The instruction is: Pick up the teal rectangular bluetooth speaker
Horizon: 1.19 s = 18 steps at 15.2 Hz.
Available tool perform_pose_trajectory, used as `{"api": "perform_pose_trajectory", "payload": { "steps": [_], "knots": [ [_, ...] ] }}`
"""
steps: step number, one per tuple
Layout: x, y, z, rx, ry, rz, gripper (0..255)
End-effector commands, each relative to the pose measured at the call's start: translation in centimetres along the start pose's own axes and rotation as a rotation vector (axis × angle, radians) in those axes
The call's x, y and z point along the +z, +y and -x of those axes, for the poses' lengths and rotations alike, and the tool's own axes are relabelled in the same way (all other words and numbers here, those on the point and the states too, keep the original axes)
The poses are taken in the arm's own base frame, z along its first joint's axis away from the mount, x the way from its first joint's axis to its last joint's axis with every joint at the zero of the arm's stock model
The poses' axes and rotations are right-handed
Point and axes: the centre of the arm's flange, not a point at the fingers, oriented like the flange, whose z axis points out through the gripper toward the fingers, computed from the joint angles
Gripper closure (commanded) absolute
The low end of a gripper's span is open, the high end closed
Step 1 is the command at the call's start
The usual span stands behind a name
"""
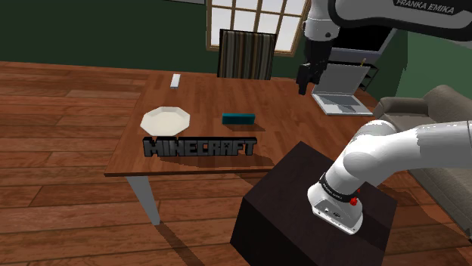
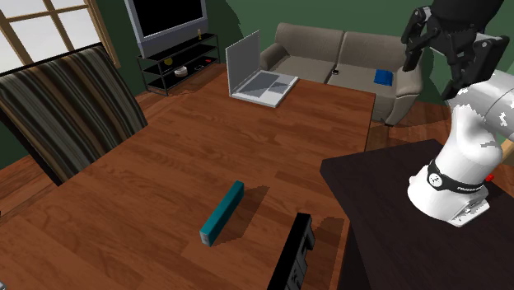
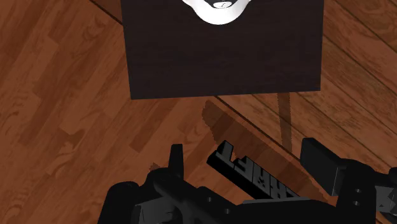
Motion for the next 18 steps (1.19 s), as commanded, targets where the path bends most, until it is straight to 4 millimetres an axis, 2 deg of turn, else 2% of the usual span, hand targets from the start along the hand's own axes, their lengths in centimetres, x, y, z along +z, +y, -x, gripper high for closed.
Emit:
{"api": "perform_pose_trajectory", "payload": {
  "steps": [1, 10, 18],
  "knots": [
    [0.0, 0.0, 0.0, 0.0, 0.0, 0.0, 0],
    [7.6, 5.2, -7.1, -0.193, 0.026, 0.002, 0],
    [14.2, 8.5, -14.4, -0.364, 0.049, 0.003, 0]
  ]
}}
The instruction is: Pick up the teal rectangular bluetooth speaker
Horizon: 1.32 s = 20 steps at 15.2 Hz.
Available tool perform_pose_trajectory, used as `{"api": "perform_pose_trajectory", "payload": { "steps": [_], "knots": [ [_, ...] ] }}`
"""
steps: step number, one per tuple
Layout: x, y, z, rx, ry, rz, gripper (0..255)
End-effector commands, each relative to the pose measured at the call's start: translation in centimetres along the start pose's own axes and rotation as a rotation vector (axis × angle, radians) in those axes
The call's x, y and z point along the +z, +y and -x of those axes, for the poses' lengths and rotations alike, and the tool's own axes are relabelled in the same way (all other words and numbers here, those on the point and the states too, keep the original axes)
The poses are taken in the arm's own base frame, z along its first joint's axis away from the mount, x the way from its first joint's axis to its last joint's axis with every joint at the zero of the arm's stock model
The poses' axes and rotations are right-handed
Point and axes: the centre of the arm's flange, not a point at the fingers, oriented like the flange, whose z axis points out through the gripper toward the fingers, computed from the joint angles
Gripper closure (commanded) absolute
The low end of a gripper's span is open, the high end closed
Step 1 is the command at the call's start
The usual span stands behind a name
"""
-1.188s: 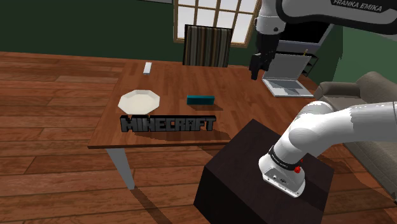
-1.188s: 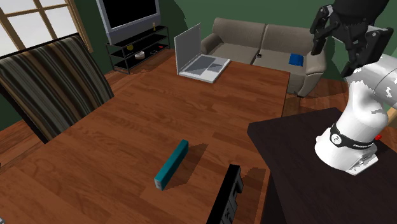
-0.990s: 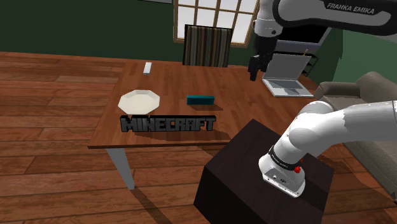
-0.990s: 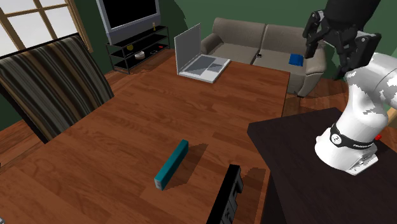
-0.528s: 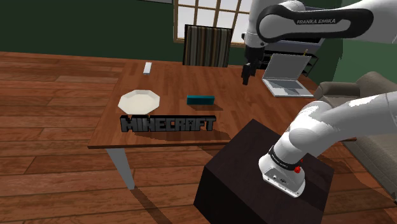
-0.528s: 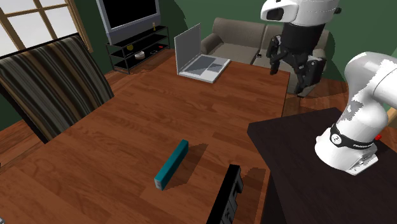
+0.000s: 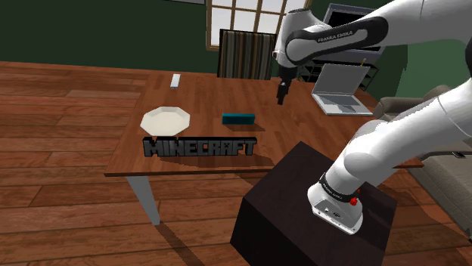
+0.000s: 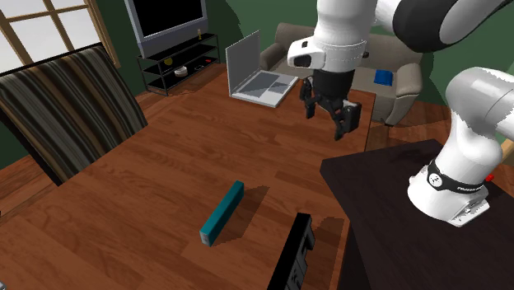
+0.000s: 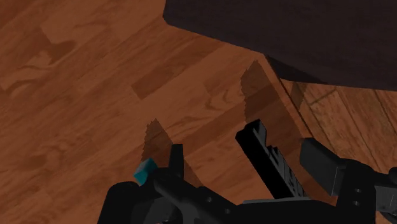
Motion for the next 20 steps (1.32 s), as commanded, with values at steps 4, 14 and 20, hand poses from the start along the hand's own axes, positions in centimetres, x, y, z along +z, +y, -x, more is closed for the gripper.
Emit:
{"api": "perform_pose_trajectory", "payload": {
  "steps": [4, 14, 20],
  "knots": [
    [4.2, 3.0, -3.7, -0.11, 0.016, 0.003, 0],
    [12.5, 7.8, -12.4, -0.324, 0.045, 0.005, 0],
    [17.4, 9.7, -18.1, -0.453, 0.062, 0.006, 0]
  ]
}}
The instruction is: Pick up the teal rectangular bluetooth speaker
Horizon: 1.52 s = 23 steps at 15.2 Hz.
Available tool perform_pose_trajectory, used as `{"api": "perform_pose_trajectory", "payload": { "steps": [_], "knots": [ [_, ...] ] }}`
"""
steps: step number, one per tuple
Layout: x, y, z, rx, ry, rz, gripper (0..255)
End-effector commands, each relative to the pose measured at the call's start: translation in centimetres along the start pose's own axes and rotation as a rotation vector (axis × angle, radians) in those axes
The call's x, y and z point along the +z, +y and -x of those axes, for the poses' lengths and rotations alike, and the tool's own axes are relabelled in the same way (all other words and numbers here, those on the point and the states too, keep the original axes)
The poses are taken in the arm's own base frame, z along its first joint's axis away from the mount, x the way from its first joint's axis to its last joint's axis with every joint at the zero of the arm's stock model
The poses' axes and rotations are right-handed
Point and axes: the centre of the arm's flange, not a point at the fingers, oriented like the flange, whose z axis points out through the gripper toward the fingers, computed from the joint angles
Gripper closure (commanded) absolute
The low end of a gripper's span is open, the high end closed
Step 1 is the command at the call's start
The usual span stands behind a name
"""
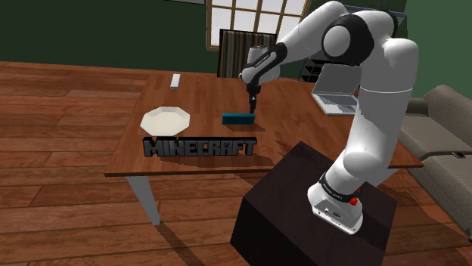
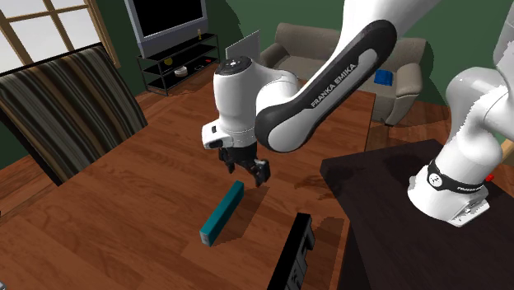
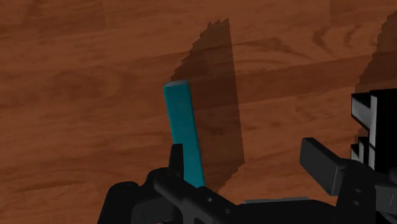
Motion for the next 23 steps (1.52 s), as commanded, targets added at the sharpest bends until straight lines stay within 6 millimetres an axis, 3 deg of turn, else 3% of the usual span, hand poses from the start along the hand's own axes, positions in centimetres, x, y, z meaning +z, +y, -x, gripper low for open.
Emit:
{"api": "perform_pose_trajectory", "payload": {
  "steps": [1, 6, 15, 16, 23],
  "knots": [
    [2.0, 1.3, -1.2, -0.045, 0.006, 0.001, 0],
    [6.1, 4.1, -5.1, -0.149, 0.021, 0.002, 0],
    [10.1, 4.0, -5.4, -0.149, 0.021, 0.002, 0],
    [10.1, 4.0, -5.4, -0.149, 0.021, 0.002, 255],
    [10.1, 3.9, -5.4, -0.149, 0.021, 0.002, 255]
  ]
}}
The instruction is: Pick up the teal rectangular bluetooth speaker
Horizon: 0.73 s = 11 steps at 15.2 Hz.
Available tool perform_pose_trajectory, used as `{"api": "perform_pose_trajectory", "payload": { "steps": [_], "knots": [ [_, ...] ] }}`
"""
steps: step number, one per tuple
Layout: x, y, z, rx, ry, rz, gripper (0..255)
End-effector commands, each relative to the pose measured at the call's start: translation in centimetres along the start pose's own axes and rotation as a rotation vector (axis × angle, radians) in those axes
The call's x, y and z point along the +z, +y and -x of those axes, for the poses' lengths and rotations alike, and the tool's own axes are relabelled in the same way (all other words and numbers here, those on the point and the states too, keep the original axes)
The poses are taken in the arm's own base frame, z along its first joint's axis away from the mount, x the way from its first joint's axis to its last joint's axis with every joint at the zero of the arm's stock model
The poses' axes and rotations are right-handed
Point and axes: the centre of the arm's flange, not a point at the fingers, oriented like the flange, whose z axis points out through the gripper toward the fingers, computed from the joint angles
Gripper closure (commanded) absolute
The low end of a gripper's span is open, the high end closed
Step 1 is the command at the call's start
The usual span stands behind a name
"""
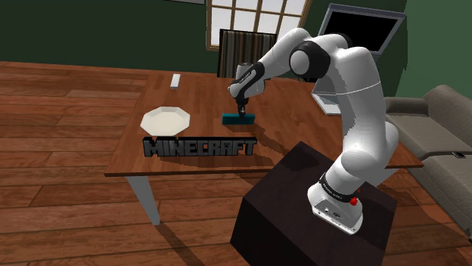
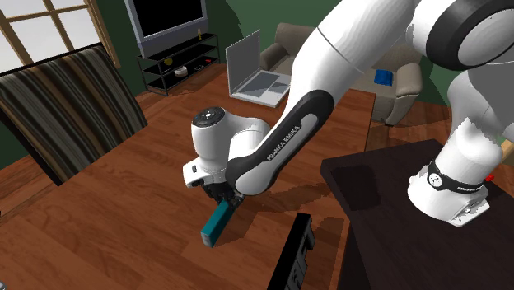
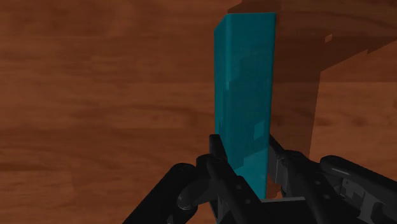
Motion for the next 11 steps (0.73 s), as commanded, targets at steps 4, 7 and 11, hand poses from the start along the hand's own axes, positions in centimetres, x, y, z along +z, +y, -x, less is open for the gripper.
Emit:
{"api": "perform_pose_trajectory", "payload": {
  "steps": [4, 7, 11],
  "knots": [
    [-0.9, 0.0, 0.0, 0.0, -0.001, -0.001, 255],
    [-2.5, 0.1, 0.1, 0.0, -0.001, -0.001, 255],
    [-4.6, 0.1, 0.3, 0.0, -0.001, -0.001, 255]
  ]
}}
